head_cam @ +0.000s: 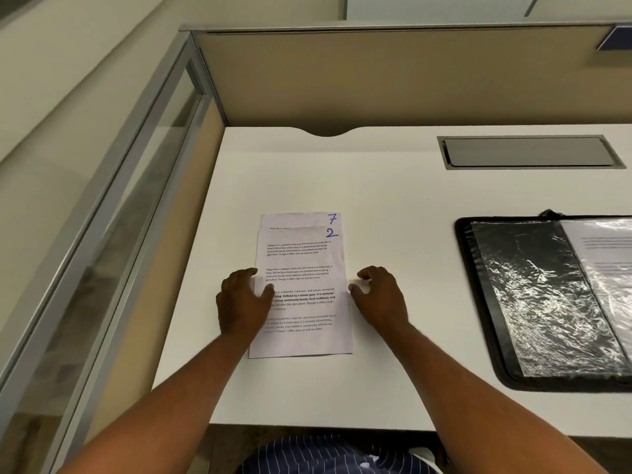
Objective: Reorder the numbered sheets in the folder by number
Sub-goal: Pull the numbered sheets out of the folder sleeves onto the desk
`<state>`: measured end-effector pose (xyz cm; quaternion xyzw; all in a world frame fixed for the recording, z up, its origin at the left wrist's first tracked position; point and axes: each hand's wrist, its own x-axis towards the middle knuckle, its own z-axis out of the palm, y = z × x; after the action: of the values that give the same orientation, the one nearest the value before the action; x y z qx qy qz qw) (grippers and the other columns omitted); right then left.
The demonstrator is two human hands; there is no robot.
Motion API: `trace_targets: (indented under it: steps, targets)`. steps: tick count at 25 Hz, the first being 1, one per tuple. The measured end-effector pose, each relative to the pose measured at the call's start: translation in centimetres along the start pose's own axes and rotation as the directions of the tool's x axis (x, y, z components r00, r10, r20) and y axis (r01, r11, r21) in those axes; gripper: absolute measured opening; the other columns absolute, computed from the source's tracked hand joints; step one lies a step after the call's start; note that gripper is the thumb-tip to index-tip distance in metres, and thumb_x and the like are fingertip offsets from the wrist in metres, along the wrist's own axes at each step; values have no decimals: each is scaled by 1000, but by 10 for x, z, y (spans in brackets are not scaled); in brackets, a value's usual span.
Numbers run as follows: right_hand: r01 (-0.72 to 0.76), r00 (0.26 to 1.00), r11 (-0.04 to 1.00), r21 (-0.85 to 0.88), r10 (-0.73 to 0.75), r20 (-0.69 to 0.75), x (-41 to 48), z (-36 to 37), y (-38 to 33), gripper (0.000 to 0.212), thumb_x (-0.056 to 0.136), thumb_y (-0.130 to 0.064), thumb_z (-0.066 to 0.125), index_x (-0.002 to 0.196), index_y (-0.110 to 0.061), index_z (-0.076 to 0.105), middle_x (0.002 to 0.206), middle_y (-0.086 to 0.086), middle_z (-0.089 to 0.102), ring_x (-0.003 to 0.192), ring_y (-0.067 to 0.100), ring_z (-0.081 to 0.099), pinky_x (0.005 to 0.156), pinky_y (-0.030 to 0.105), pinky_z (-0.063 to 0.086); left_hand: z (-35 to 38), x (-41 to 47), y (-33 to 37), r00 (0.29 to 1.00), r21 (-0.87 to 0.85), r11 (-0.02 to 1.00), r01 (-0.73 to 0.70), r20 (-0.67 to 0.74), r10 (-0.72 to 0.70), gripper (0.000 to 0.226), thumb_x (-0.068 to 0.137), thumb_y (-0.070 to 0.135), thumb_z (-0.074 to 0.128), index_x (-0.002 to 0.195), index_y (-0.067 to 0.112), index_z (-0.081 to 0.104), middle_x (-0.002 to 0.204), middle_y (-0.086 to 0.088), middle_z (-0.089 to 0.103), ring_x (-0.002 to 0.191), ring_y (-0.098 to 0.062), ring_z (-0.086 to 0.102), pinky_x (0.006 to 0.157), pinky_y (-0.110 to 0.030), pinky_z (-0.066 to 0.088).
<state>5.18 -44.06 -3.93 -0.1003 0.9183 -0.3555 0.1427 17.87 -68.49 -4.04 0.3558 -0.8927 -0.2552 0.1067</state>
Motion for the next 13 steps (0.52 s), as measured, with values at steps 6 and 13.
trace_targets:
  steps: [6, 13]
  targets:
    - [200, 979, 939, -281, -199, 32, -22, -15, 36, 74, 89, -51, 67, 149, -13, 48, 160, 7, 40, 149, 26, 34, 121, 48, 28, 21, -37, 26, 977, 109, 974, -200, 103, 189, 74, 88, 51, 65, 149, 14, 44, 163, -8, 32, 153, -25, 21, 124, -50, 15]
    - [252, 968, 886, -388, -224, 117, -44, -63, 83, 93, 90, -73, 28, 164, -17, 15, 172, 4, 2, 159, 20, -3, 127, 50, -4, 49, -83, 77, 933, 209, 915, -346, 177, 313, 89, 86, 69, 33, 159, 18, 24, 169, -3, 8, 157, -20, 1, 126, -50, 6]
